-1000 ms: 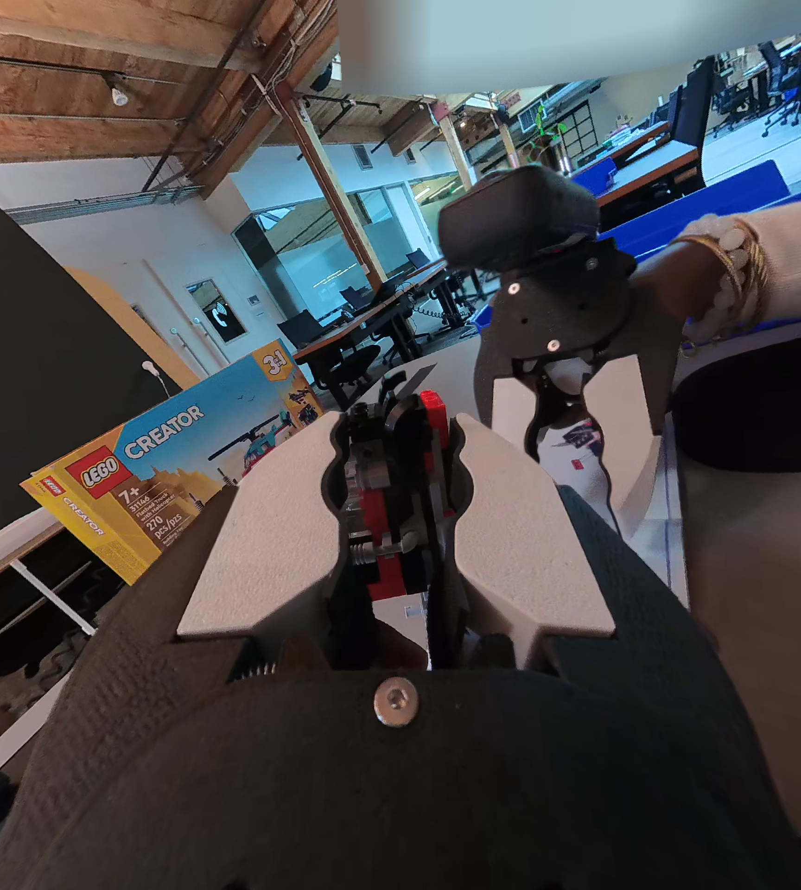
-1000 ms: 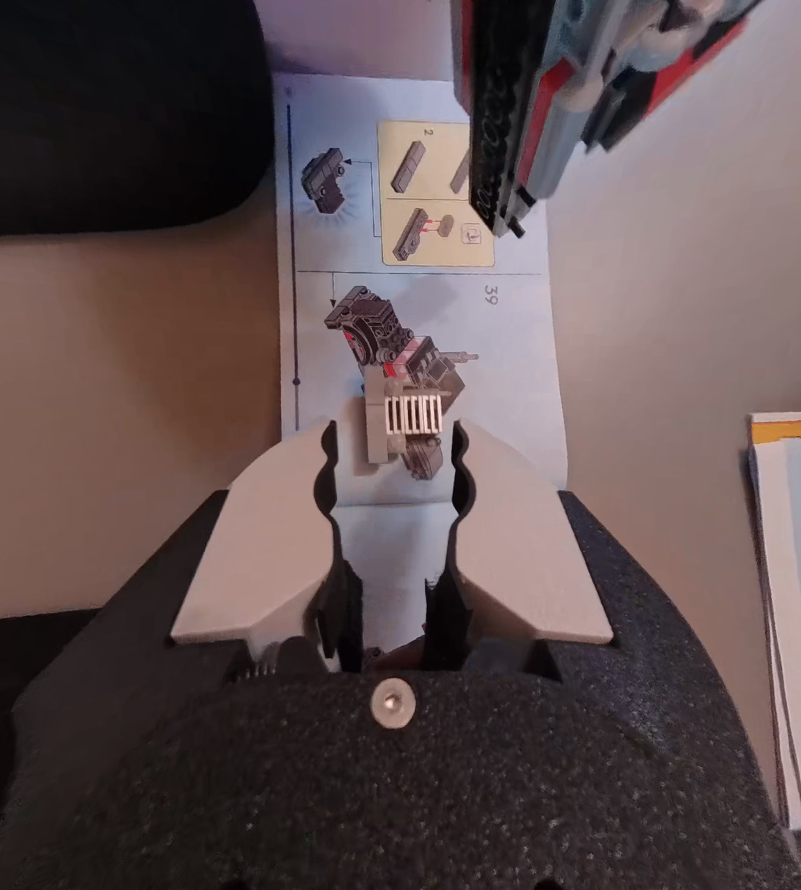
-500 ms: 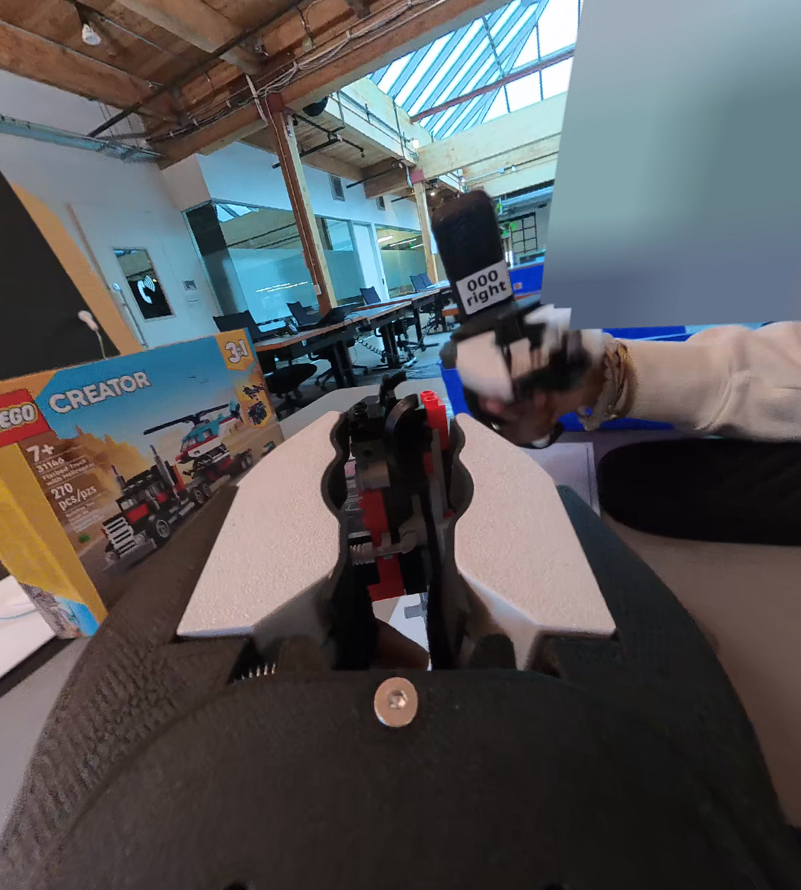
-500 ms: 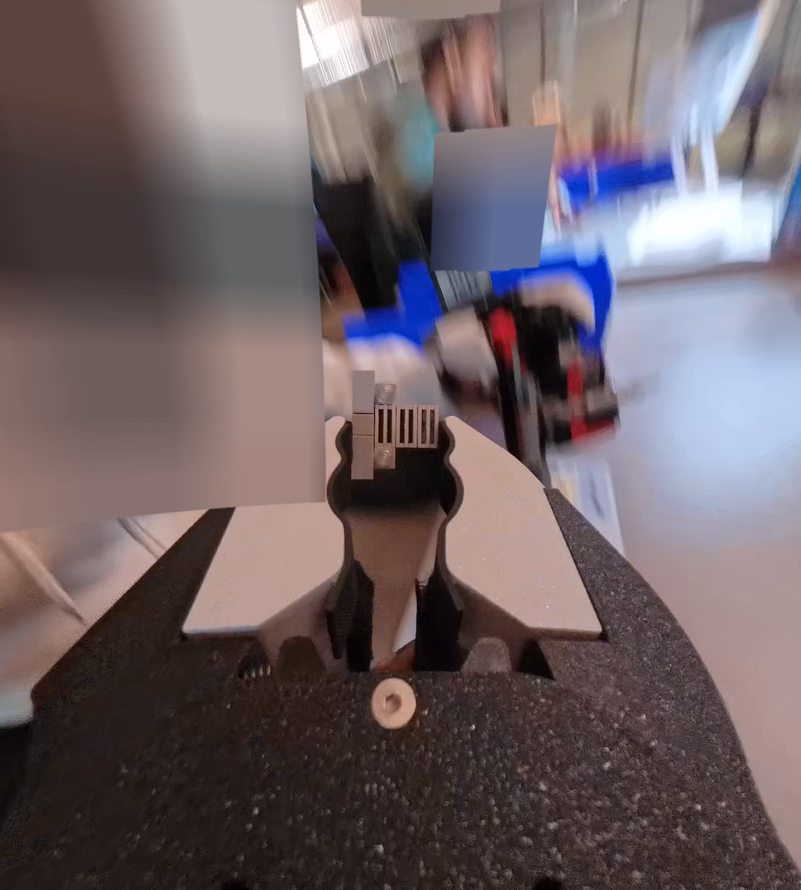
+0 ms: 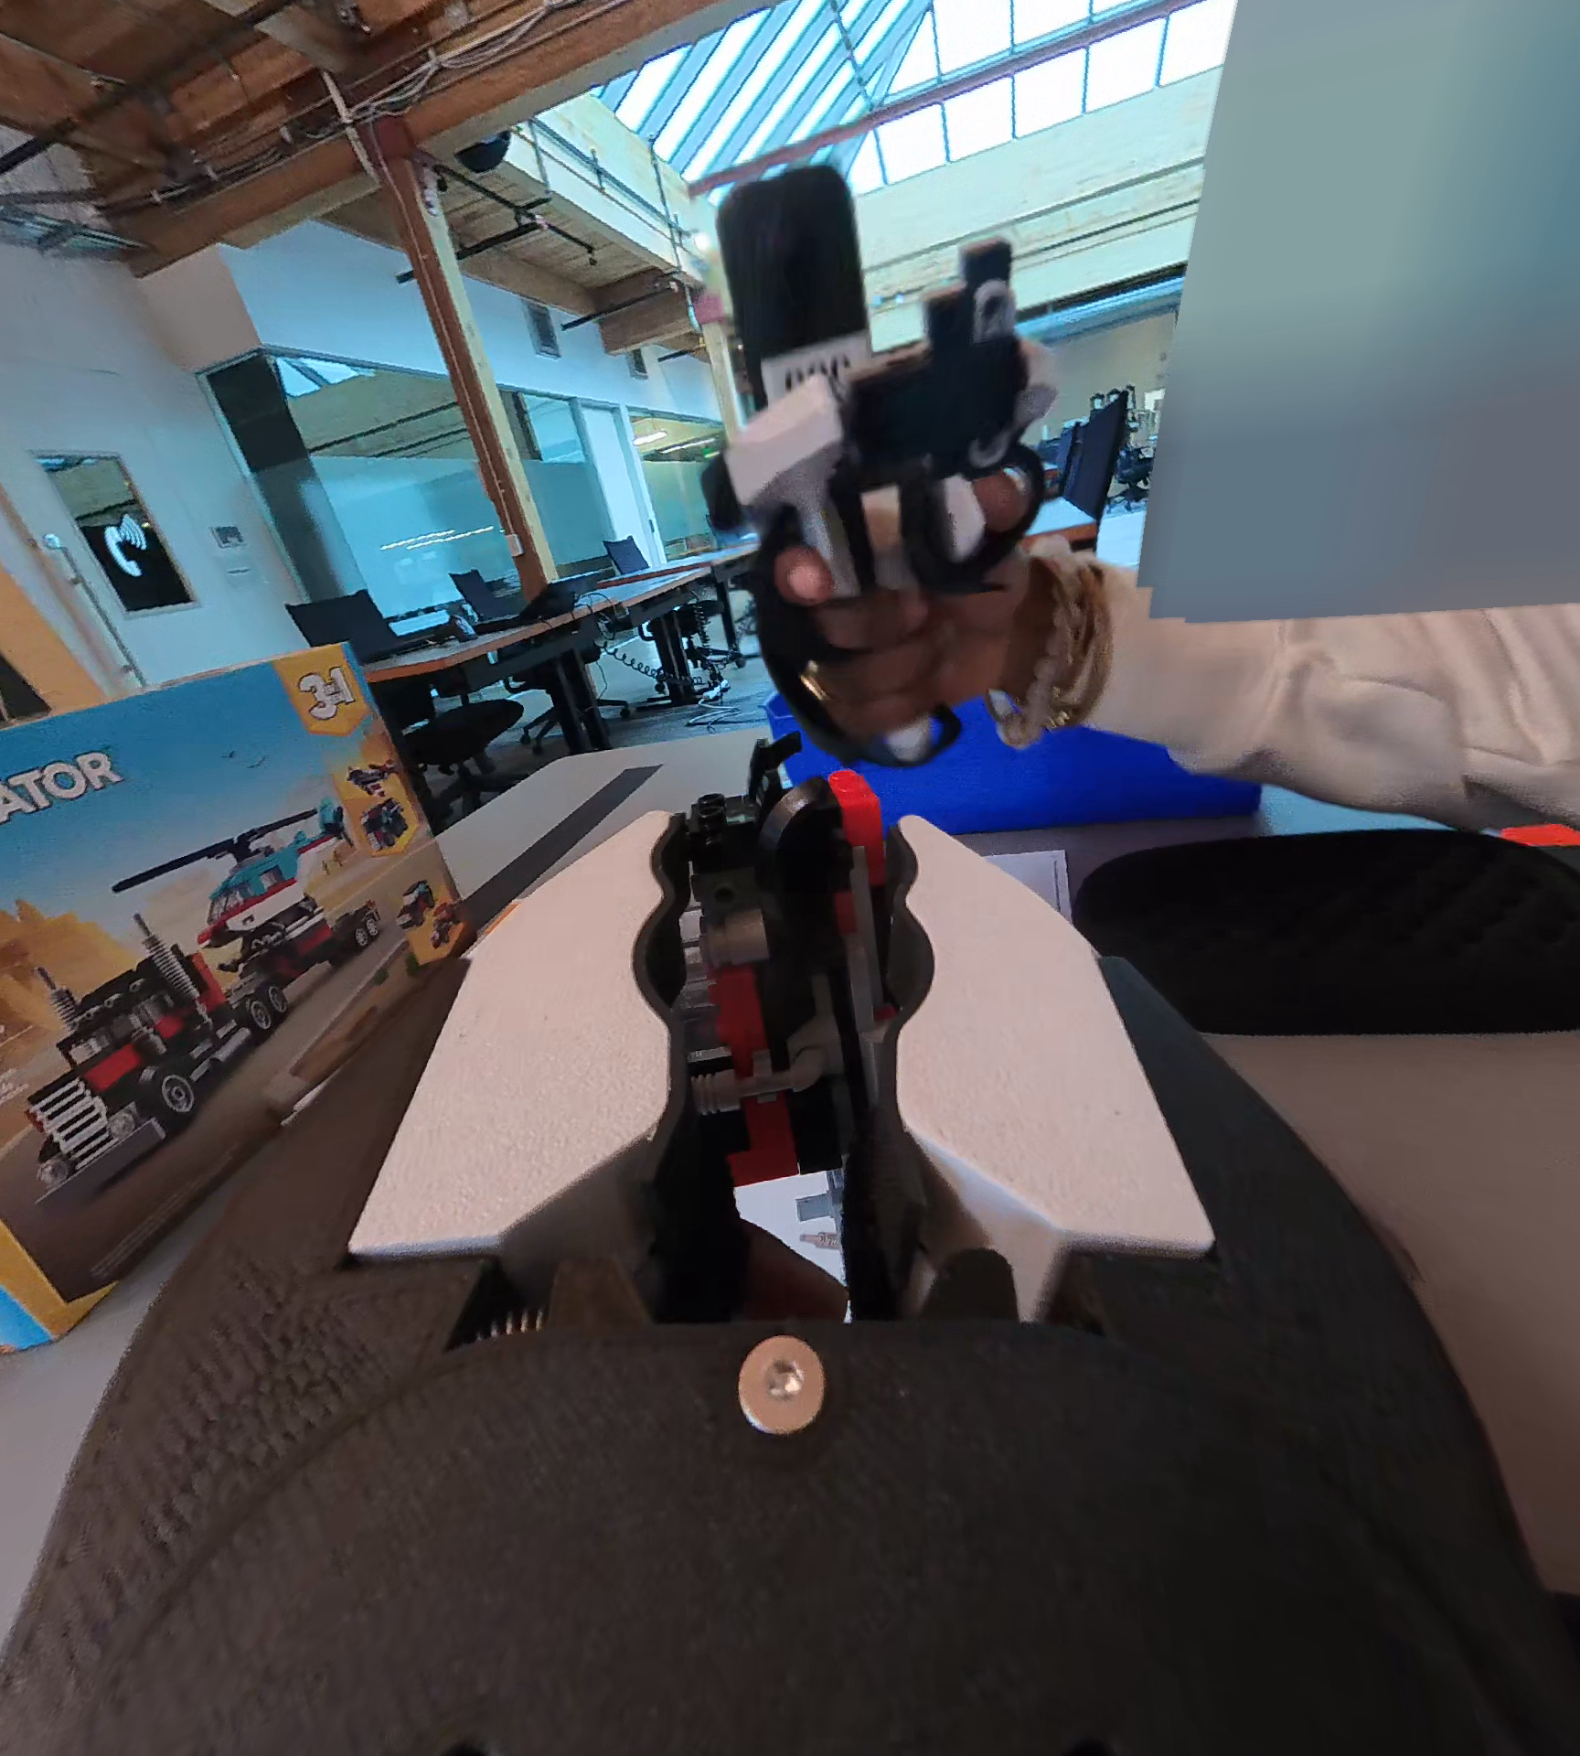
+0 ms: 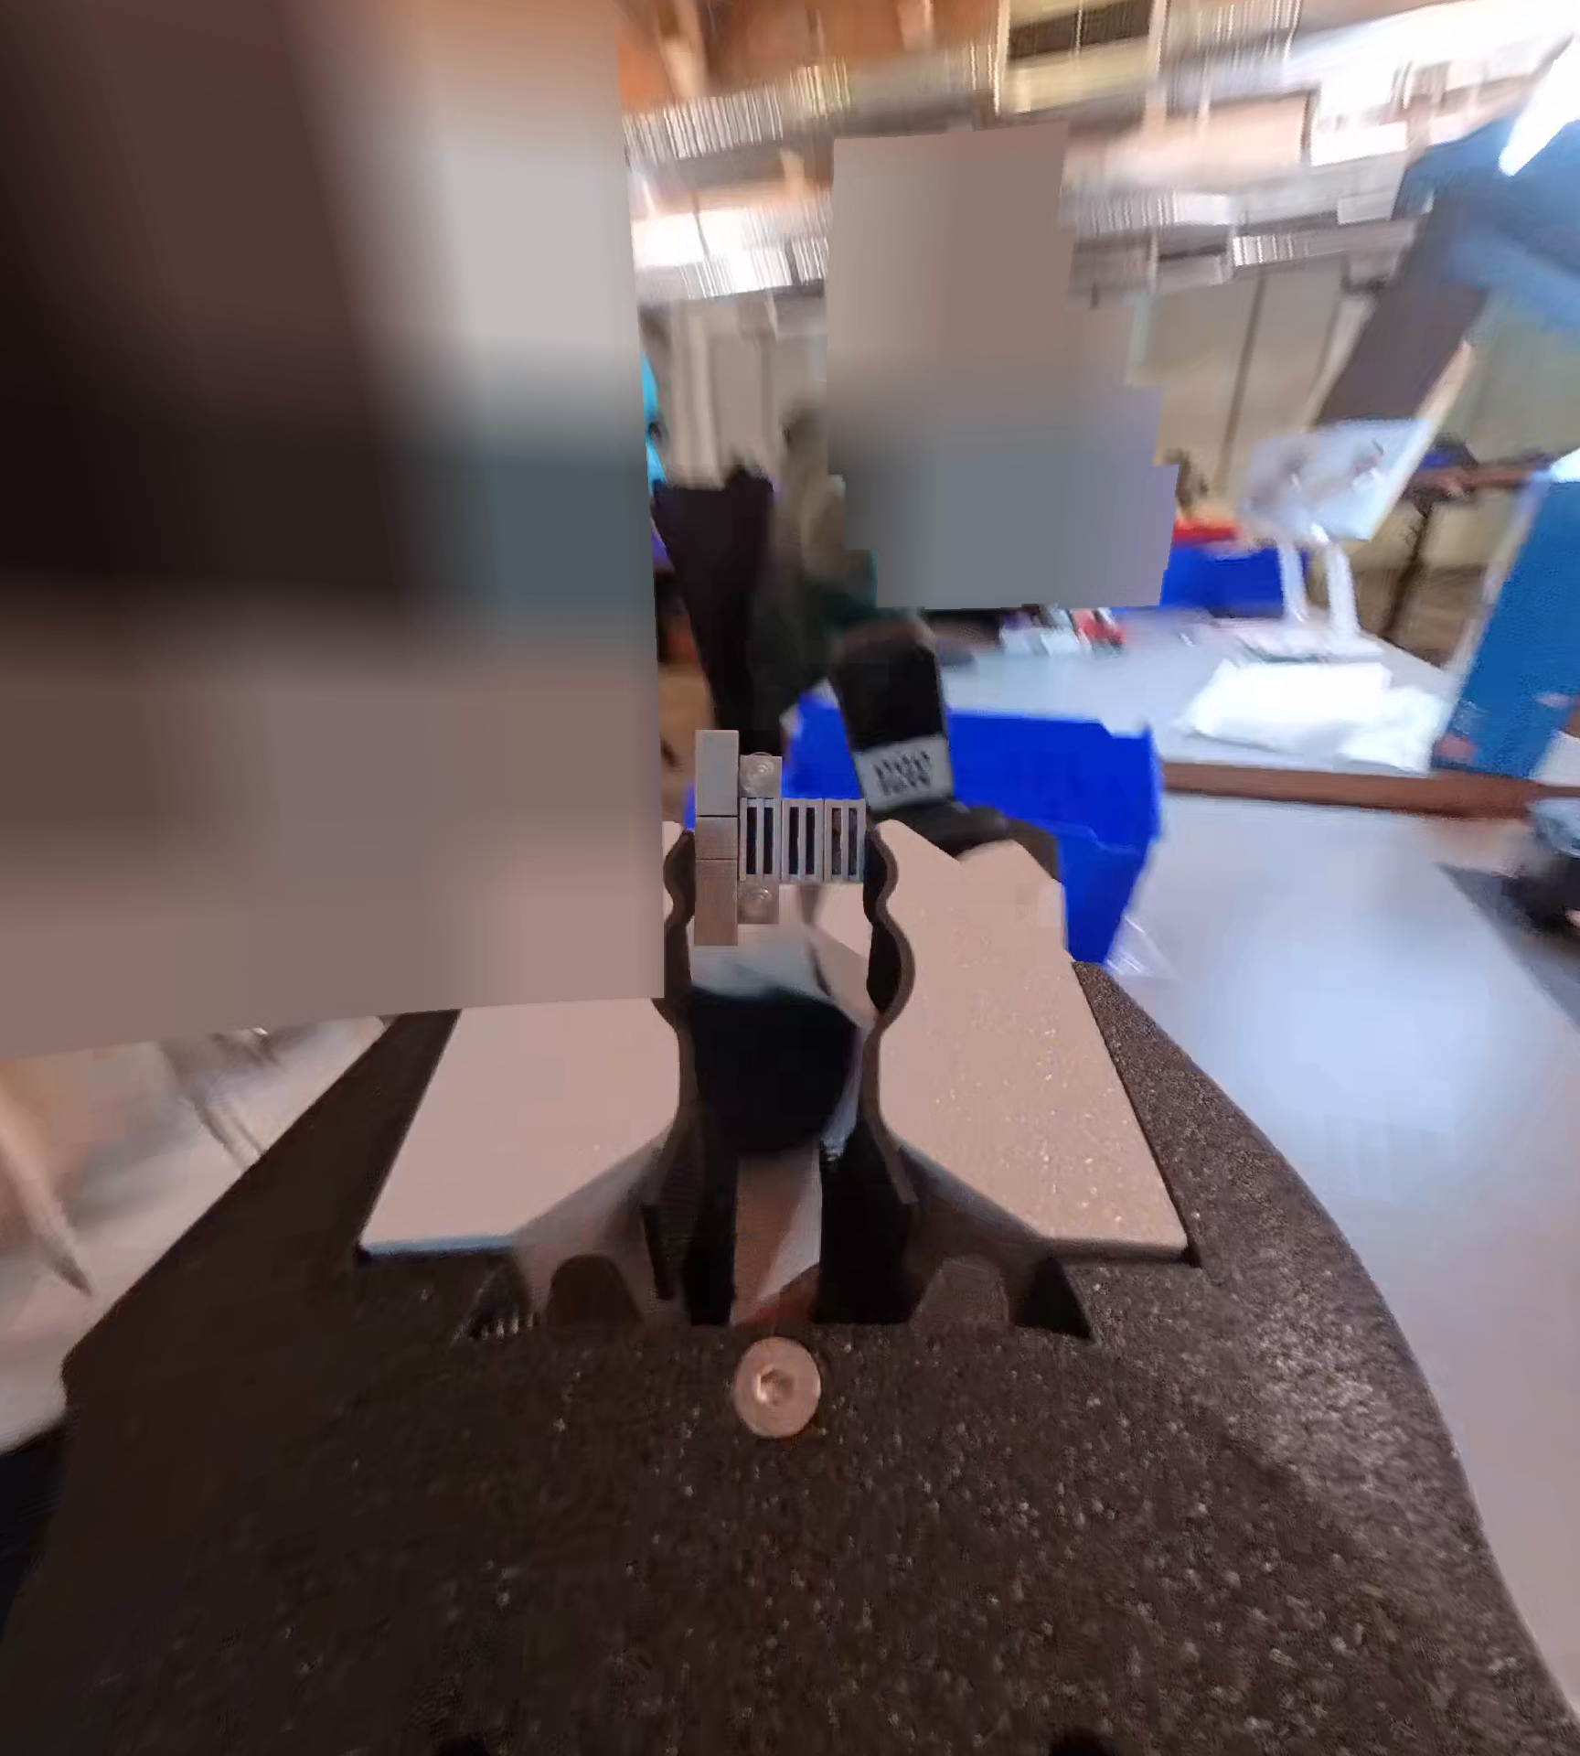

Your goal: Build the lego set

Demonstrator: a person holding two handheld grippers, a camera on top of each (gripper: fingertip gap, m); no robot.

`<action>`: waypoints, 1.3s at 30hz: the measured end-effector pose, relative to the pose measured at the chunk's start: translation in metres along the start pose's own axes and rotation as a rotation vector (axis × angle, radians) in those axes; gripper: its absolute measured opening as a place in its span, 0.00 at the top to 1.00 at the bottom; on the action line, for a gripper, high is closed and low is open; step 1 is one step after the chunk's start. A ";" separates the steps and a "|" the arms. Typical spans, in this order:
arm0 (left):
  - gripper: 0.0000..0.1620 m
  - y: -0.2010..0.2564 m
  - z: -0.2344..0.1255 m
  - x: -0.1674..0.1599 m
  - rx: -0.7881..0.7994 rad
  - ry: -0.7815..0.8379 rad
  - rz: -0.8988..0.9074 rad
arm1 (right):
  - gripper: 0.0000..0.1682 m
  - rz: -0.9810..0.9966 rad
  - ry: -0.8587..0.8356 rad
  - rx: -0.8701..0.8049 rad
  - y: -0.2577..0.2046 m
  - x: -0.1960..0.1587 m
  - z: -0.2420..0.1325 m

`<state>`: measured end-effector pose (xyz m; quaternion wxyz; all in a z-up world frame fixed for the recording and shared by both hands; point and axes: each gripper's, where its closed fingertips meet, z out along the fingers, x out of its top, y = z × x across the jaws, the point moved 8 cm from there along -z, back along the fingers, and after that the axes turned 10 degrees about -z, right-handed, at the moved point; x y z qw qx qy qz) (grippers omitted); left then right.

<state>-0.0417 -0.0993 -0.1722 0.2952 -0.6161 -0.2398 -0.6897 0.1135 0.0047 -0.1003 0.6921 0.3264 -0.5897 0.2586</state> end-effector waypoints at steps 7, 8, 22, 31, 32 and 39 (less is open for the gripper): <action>0.75 0.008 0.007 -0.003 -0.027 -0.050 0.053 | 0.80 -0.342 -0.728 0.027 0.003 0.015 0.047; 0.75 0.008 0.007 -0.003 -0.030 -0.054 0.057 | 0.80 -0.343 -0.796 0.044 0.003 0.012 0.052; 0.75 0.016 0.011 -0.003 -0.054 -0.074 0.120 | 0.80 -0.280 -0.980 0.093 0.008 -0.004 0.061; 0.75 0.016 0.018 -0.011 -0.014 -0.209 0.142 | 0.80 -0.350 -1.216 0.074 0.004 -0.010 0.060; 0.76 0.016 0.019 -0.011 -0.014 -0.215 0.139 | 0.80 -0.367 -1.227 0.078 0.003 -0.011 0.061; 0.75 0.017 0.020 -0.012 -0.001 -0.234 0.148 | 0.80 -0.439 -1.342 0.079 -0.003 -0.009 0.067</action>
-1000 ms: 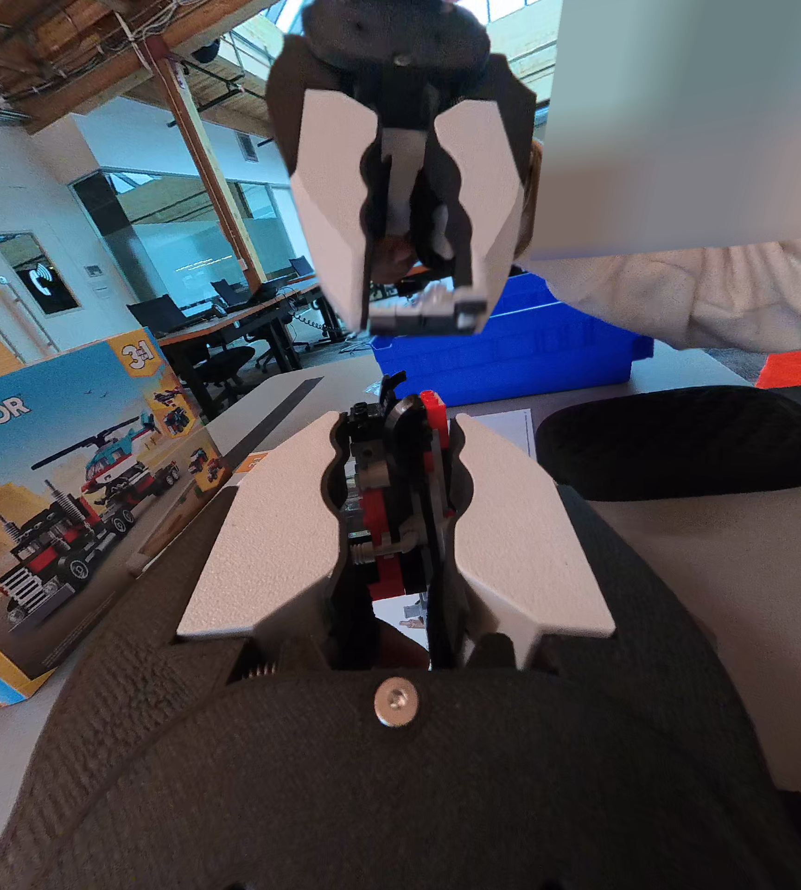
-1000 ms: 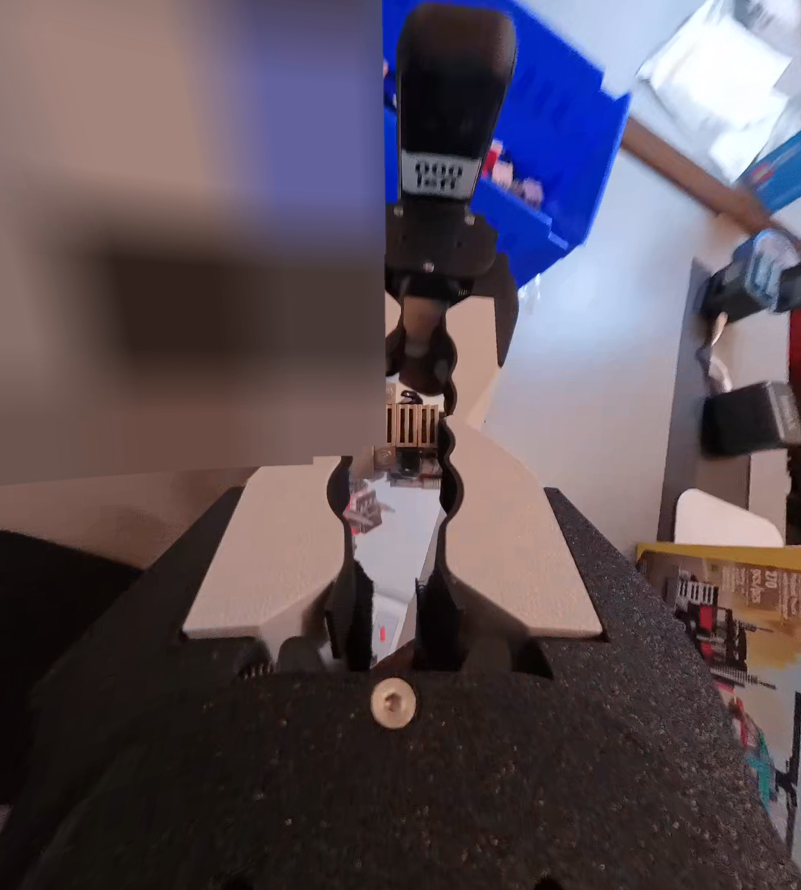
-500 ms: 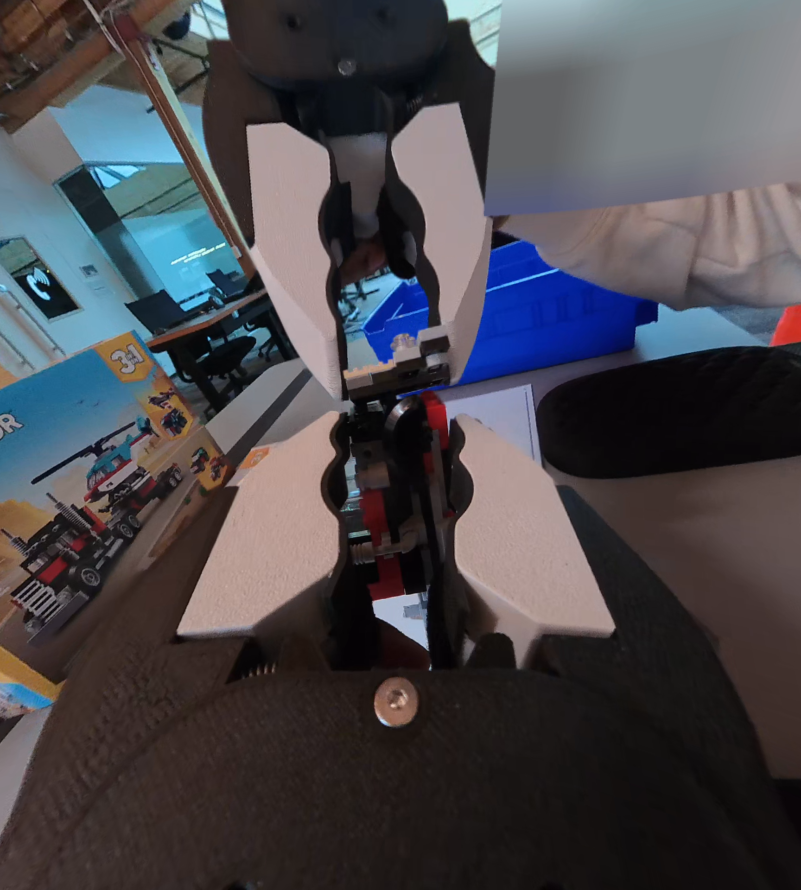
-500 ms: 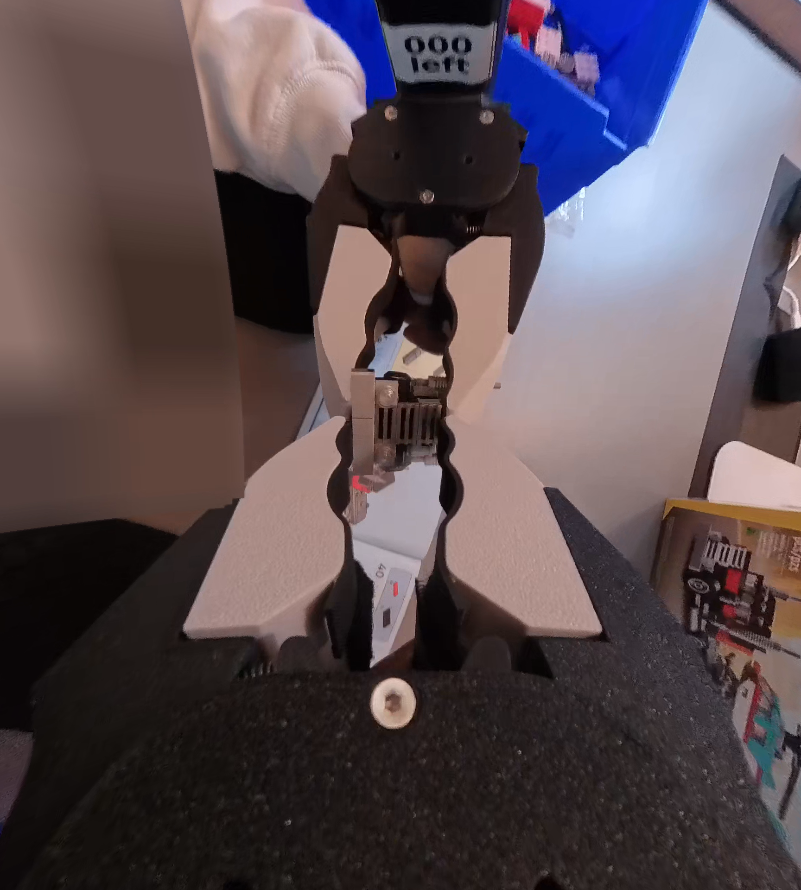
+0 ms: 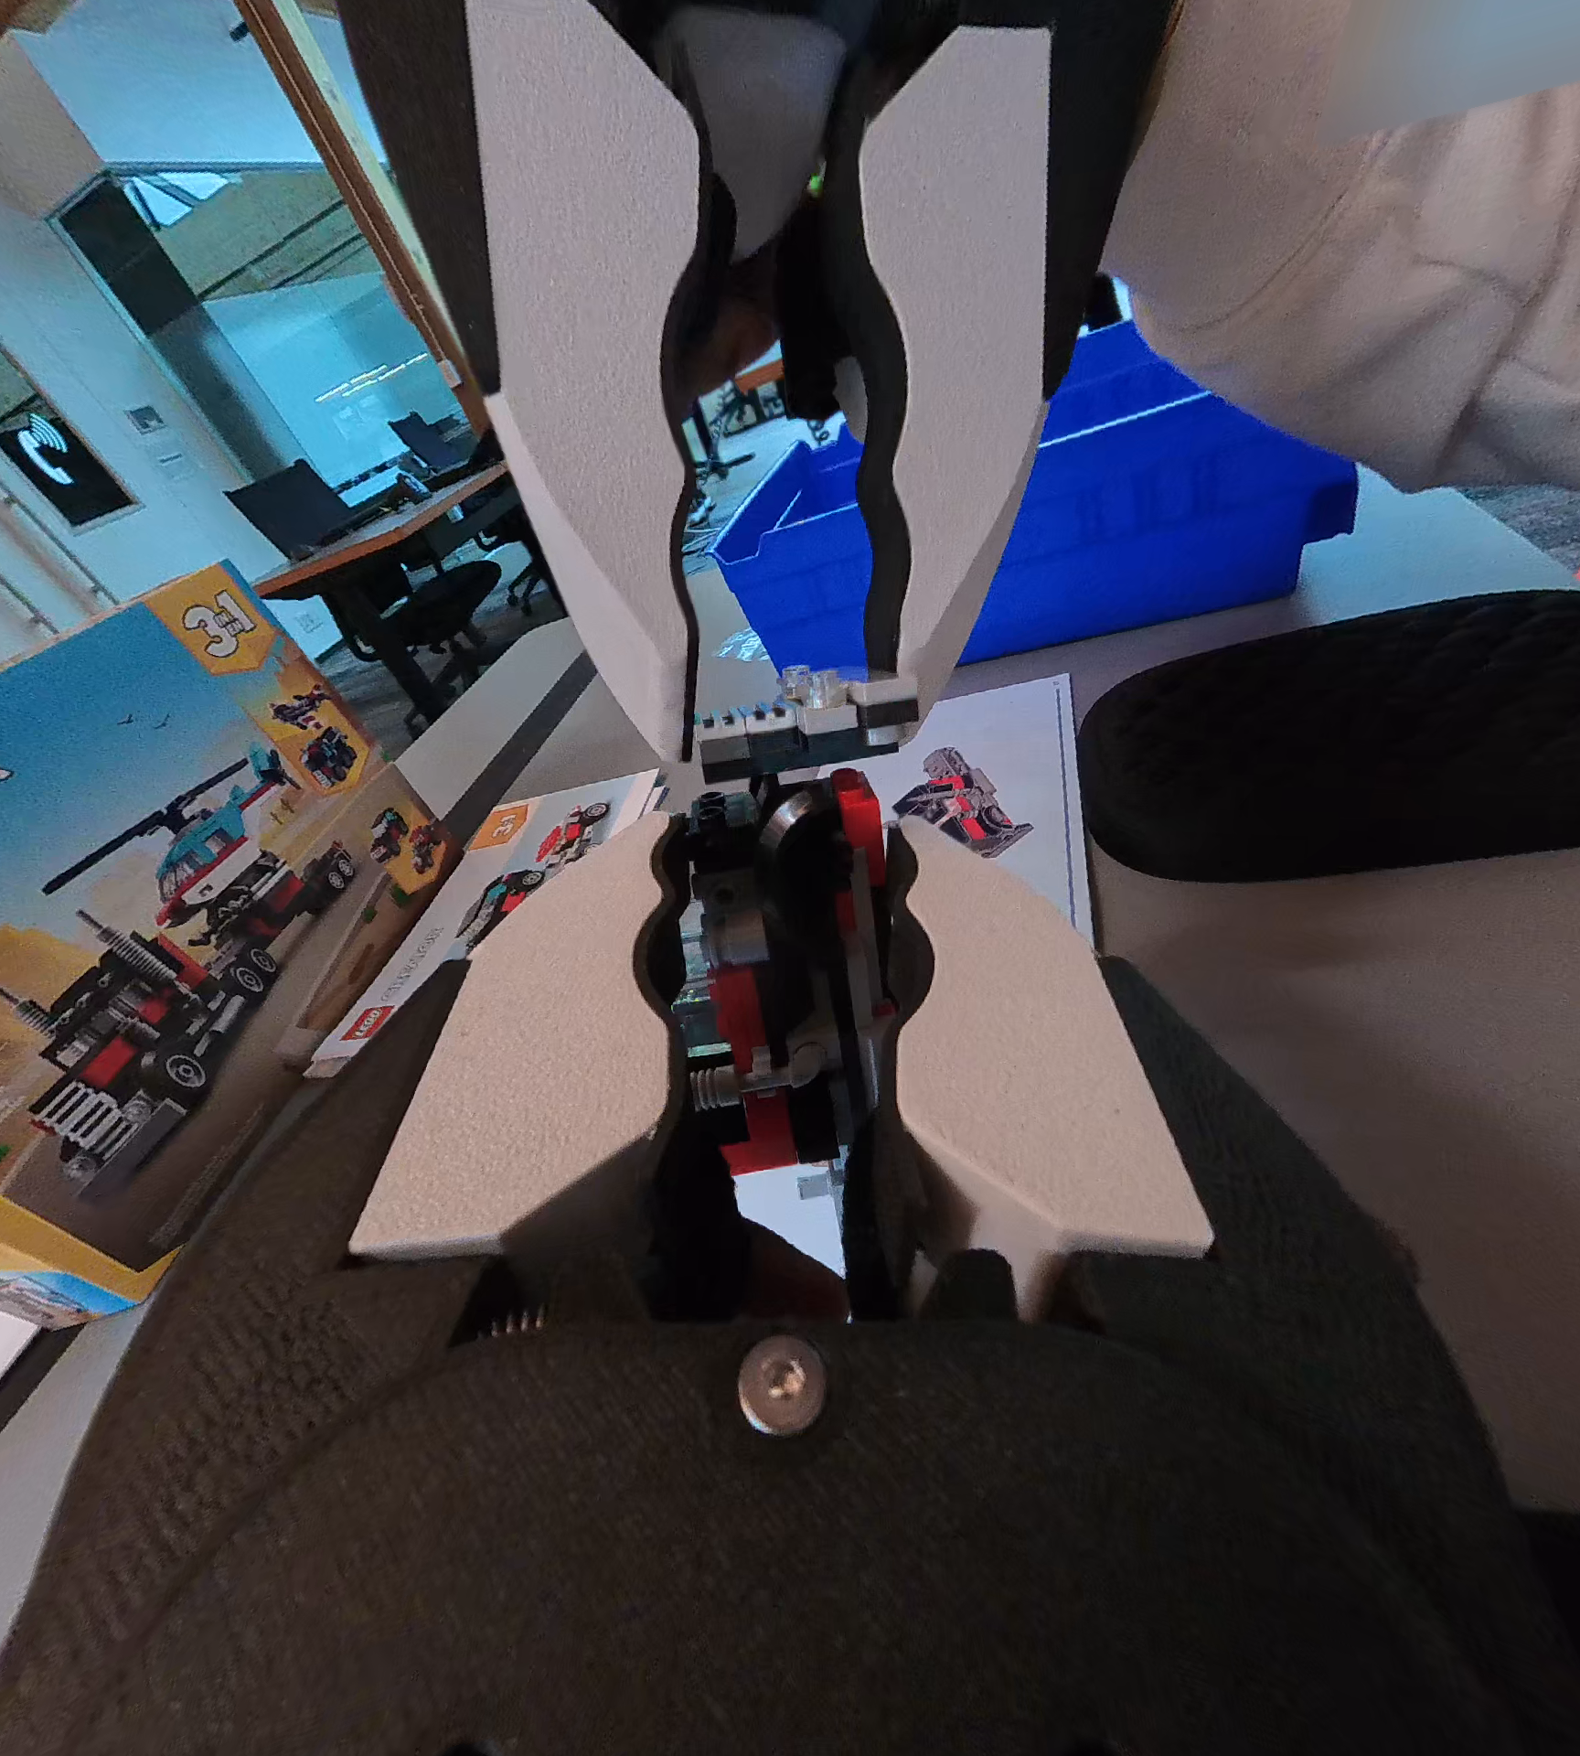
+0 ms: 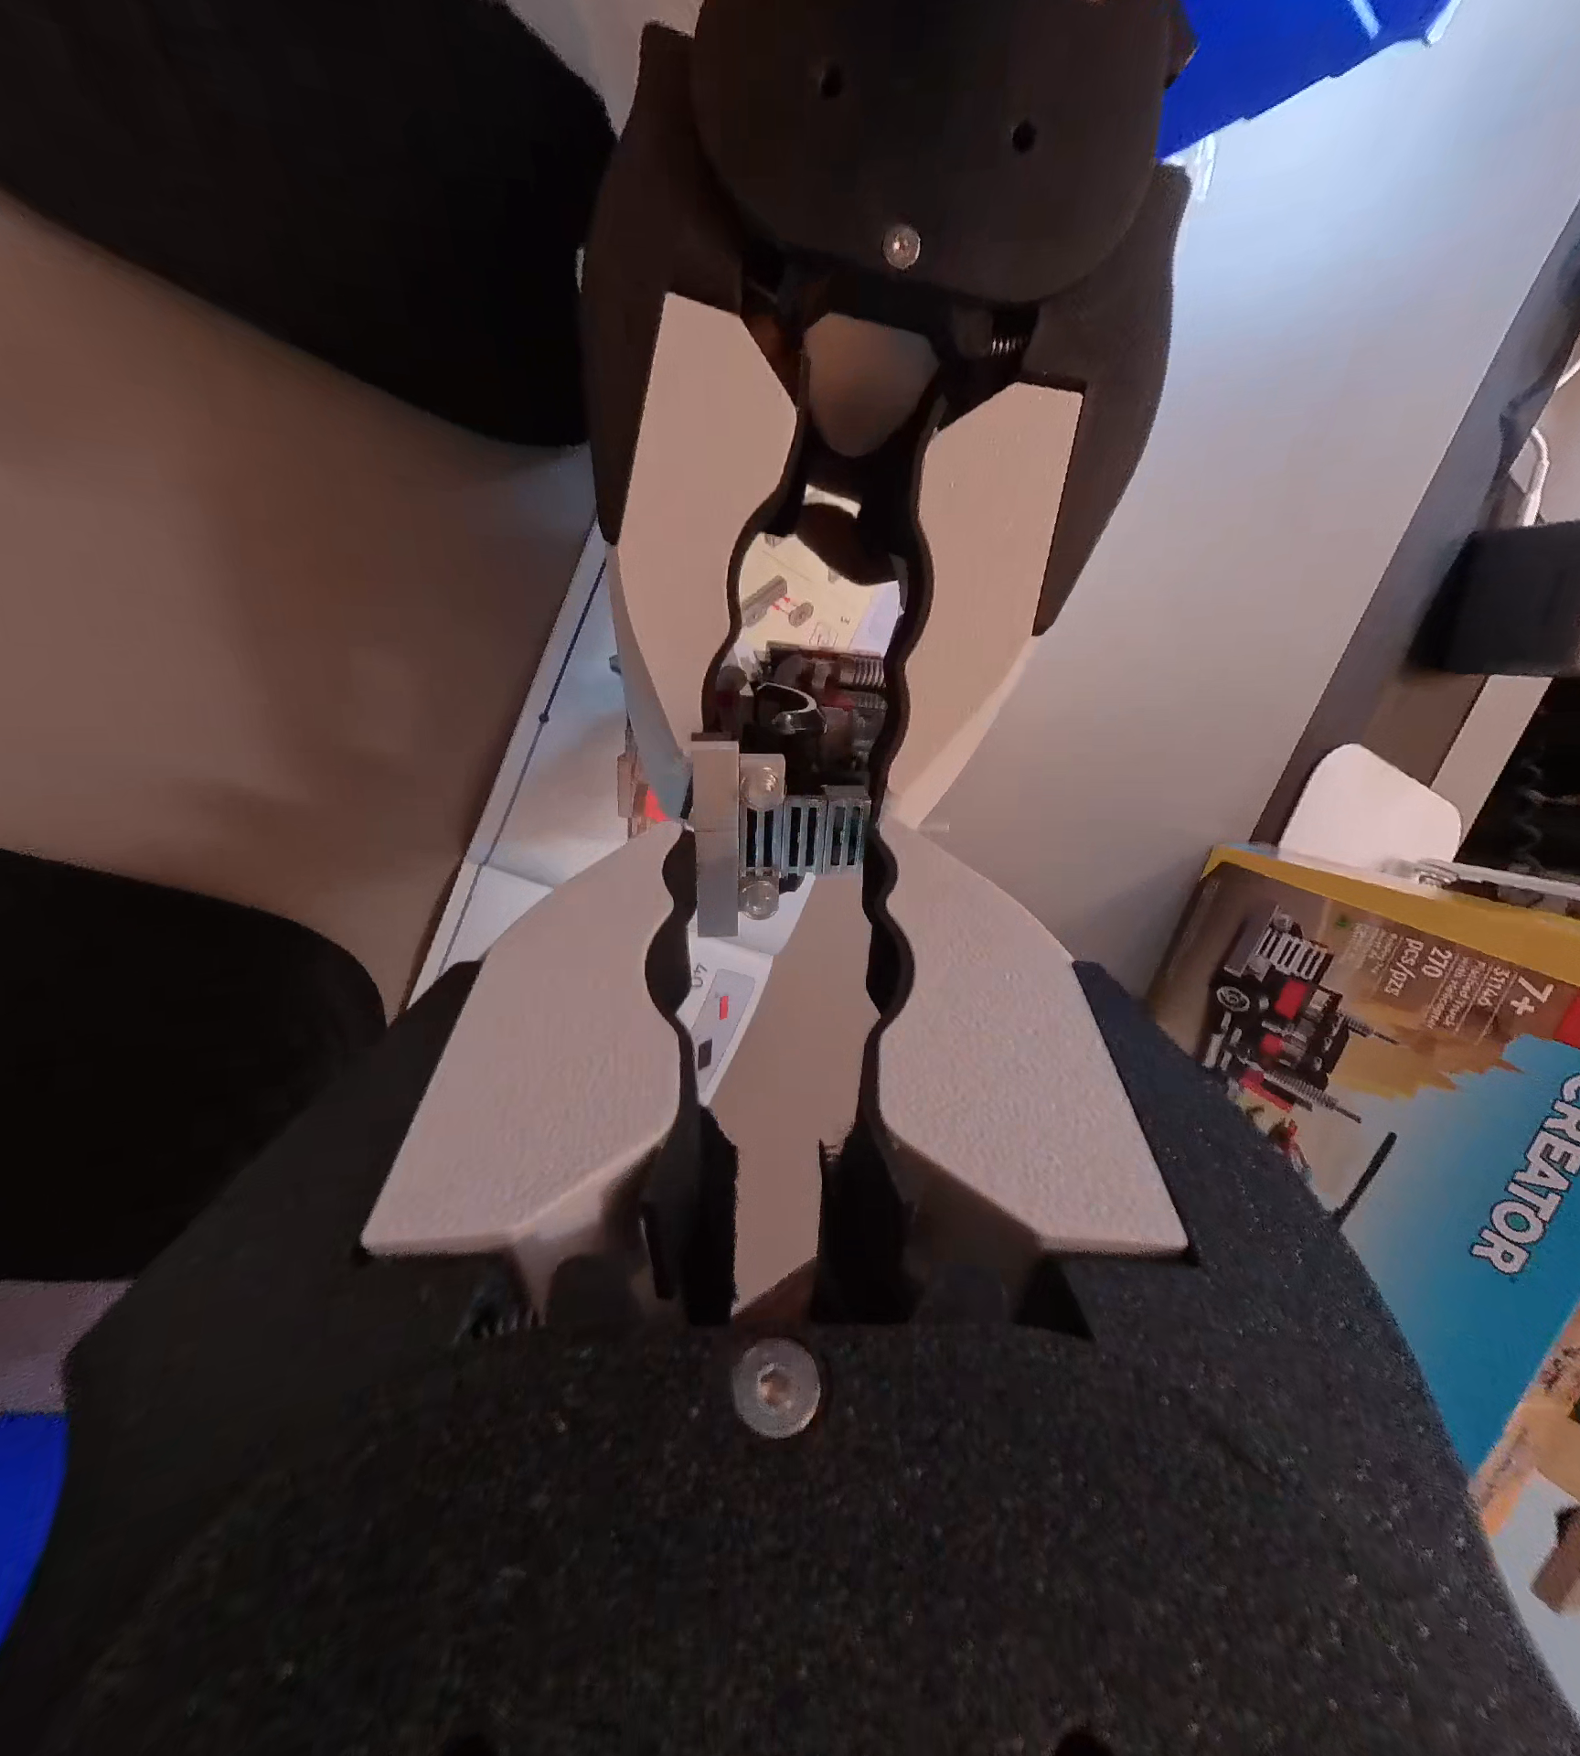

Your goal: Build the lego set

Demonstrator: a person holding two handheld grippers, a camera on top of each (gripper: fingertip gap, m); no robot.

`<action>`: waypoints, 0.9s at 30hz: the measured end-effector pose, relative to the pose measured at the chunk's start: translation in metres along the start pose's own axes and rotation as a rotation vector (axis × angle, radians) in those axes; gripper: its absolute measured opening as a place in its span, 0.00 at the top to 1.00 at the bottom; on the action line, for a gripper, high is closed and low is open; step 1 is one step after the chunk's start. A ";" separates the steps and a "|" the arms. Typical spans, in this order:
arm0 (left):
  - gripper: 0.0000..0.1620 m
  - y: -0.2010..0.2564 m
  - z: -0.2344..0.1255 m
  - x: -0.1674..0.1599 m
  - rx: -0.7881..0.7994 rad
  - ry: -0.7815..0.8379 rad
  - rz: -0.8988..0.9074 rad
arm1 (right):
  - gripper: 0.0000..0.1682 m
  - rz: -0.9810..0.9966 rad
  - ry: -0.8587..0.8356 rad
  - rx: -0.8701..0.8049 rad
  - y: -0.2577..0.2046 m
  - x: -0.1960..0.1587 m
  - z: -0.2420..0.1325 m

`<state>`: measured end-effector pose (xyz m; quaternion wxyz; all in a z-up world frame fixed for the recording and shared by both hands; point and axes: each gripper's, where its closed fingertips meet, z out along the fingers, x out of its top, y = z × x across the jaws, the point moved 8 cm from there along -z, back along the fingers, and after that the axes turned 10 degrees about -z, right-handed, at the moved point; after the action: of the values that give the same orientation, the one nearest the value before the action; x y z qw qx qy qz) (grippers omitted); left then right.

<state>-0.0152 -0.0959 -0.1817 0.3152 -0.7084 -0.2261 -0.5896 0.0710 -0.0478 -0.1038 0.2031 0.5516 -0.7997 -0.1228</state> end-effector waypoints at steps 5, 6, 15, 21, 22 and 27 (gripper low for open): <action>0.75 0.004 0.004 0.002 0.012 -0.027 0.032 | 0.80 -0.027 -0.127 0.010 -0.002 0.005 0.003; 0.75 0.004 0.004 0.001 0.020 -0.036 0.043 | 0.80 -0.033 -0.146 0.009 -0.003 0.006 0.004; 0.75 0.003 0.004 0.001 0.024 -0.027 0.025 | 0.80 0.018 -0.122 0.016 0.000 0.003 0.006; 0.76 0.002 0.004 0.001 0.022 -0.017 0.014 | 0.79 0.028 -0.098 0.015 0.001 0.002 0.007; 0.76 0.002 0.004 0.001 0.022 -0.017 0.015 | 0.79 0.028 -0.094 0.014 0.001 0.002 0.007; 0.75 0.001 0.004 0.001 0.024 -0.012 0.009 | 0.78 0.027 -0.092 0.000 0.002 0.002 0.008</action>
<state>-0.0116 -0.0941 -0.1815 0.3251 -0.7092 -0.2318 -0.5811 0.0656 -0.0492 -0.1097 0.1677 0.5344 -0.8155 -0.1455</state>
